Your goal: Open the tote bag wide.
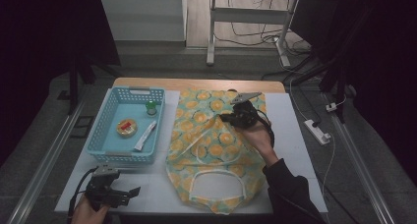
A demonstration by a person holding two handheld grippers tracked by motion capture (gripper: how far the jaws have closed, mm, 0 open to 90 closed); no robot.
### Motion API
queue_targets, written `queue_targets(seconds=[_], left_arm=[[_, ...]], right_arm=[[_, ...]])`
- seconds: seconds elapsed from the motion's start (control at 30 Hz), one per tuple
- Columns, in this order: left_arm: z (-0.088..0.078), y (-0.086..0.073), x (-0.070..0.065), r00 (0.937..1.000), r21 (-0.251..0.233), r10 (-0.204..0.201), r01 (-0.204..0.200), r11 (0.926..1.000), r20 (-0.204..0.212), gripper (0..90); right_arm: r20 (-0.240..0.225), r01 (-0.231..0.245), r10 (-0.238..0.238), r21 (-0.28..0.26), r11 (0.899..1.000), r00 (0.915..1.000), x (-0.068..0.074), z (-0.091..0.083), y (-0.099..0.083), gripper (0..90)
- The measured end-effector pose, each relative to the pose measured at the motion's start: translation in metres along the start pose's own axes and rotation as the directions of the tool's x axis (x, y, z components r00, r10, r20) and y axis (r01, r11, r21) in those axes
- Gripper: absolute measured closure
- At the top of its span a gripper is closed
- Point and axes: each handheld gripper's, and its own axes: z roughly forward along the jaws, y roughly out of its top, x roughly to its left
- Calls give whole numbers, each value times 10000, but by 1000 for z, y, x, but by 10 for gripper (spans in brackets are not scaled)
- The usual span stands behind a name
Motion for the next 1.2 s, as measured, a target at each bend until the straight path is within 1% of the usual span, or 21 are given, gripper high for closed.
queue_targets(seconds=[0.03, 0.07, 0.2, 0.27, 0.33, 0.37, 0.53, 0.6, 0.63, 0.7, 0.73, 0.77, 0.8, 0.83, 0.87, 0.9, 0.93, 1.03, 1.1, 1.13, 1.2], left_arm=[[0, 0, 0, 10000, -9, -2, 2, 10000, -7, 2], [0, 0, 0, 10000, -7, -9, 9, 10000, -2, 2], [0, 0, 1, 10000, 17, -48, 48, 10000, 3, 2], [0, 0, 1, 10000, 21, -71, 71, 10000, 4, 2], [1, 0, 1, 9999, 29, -104, 104, 9999, 10, 2], [1, 0, 1, 9999, 35, -113, 113, 9999, 10, 2], [1, 1, 2, 9999, 40, -147, 147, 9999, 12, 2], [1, 1, 2, 9999, 49, -159, 159, 9999, 10, 2], [1, 1, 2, 9999, 50, -154, 154, 9999, 11, 2], [1, 1, 2, 9999, 52, -151, 151, 9999, 15, 2], [1, 1, 2, 9999, 55, -141, 141, 9999, 4, 2], [1, 1, 1, 9999, 47, -129, 129, 9999, 9, 2], [1, 1, 1, 9999, 47, -114, 114, 9999, 17, 2], [1, 1, 1, 9999, 50, -110, 110, 9999, 14, 2], [1, 1, 1, 9999, 54, -97, 97, 9999, 30, 2], [1, 1, 1, 10000, 38, -90, 90, 10000, 20, 2], [1, 1, 1, 10000, 38, -81, 81, 10000, 17, 2], [1, 1, 1, 10000, 48, -57, 57, 10000, 21, 2], [1, 1, 1, 10000, 52, -25, 25, 10000, 1, 2], [1, 1, 1, 10000, 48, -18, 18, 10000, 1, 2], [1, 1, 0, 10000, 39, -12, 12, 10000, 7, 2]], right_arm=[[78, -27, 28, -26, 10000, 10000, -5, 3, 2, 900], [78, -27, 28, -26, 10000, 10000, -5, 3, 2, 900], [222, -139, 142, -148, 9998, 9997, -16, 7, 7, 900], [399, -186, 196, -237, 9995, 9990, -24, 10, 9, 900], [537, -238, 253, -291, 9993, 9982, -29, 12, 10, 900], [537, -238, 253, -291, 9993, 9982, -29, 12, 10, 900], [892, -120, 151, -358, 9993, 9959, -41, 15, 10, 900], [988, -254, 284, -311, 9992, 9947, -47, 19, 5, 900], [988, -254, 284, -311, 9992, 9947, -47, 19, 5, 900], [967, -276, 289, -149, 9995, 9949, -49, 25, 0, 900], [976, -223, 222, -3, 9998, 9950, -50, 28, -2, 900], [975, -98, 69, 286, 9995, 9952, -50, 35, -8, 900], [975, -98, 69, 286, 9995, 9952, -50, 35, -8, 900], [958, -65, 22, 439, 9990, 9954, -50, 39, -10, 900], [943, -104, 38, 698, 9975, 9955, -51, 46, -16, 900], [930, -135, 61, 797, 9967, 9956, -52, 50, -18, 900], [930, -135, 61, 797, 9967, 9956, -52, 50, -18, 900], [932, -296, 191, 1123, 9932, 9955, -53, 59, -25, 900], [920, -324, 200, 1353, 9903, 9956, -53, 66, -31, 900], [920, -324, 200, 1353, 9903, 9956, -53, 66, -31, 900], [928, -318, 176, 1539, 9876, 9955, -54, 70, -34, 898]])
